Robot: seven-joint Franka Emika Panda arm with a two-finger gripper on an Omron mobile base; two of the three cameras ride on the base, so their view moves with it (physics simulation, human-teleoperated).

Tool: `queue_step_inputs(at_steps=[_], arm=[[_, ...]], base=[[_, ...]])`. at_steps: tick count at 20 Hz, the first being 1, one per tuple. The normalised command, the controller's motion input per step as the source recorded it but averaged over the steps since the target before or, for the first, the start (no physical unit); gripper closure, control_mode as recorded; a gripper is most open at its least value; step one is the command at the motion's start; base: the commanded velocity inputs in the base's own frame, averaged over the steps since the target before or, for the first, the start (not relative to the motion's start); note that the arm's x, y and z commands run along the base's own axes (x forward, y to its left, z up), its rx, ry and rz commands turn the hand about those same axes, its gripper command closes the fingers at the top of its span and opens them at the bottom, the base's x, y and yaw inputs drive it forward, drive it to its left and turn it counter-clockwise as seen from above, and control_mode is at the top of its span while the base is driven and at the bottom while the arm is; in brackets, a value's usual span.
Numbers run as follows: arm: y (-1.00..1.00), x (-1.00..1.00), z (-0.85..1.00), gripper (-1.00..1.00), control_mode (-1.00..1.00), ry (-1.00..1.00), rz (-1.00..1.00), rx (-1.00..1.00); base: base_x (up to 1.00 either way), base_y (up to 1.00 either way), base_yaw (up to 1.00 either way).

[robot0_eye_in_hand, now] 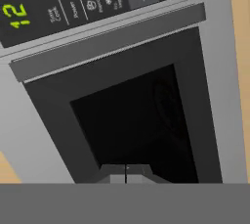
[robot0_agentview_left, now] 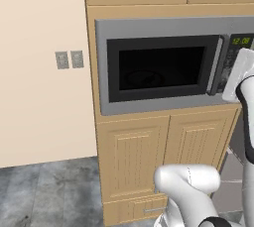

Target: Transport the fish from the fridge to the microwave and turn on the microwave.

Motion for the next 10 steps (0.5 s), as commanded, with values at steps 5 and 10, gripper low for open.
queue_step_inputs(at_steps=[5, 10], arm=[[-0.27, -0.18, 0.0, 1.0, -1.0, 0.0, -0.03, 0.0], [-0.31, -0.1, 0.0, 1.0, -1.0, 0.0, -0.04, 0.0]], base=[[0.0, 0.0, 0.0], [0.0, 0.0, 0.0]])
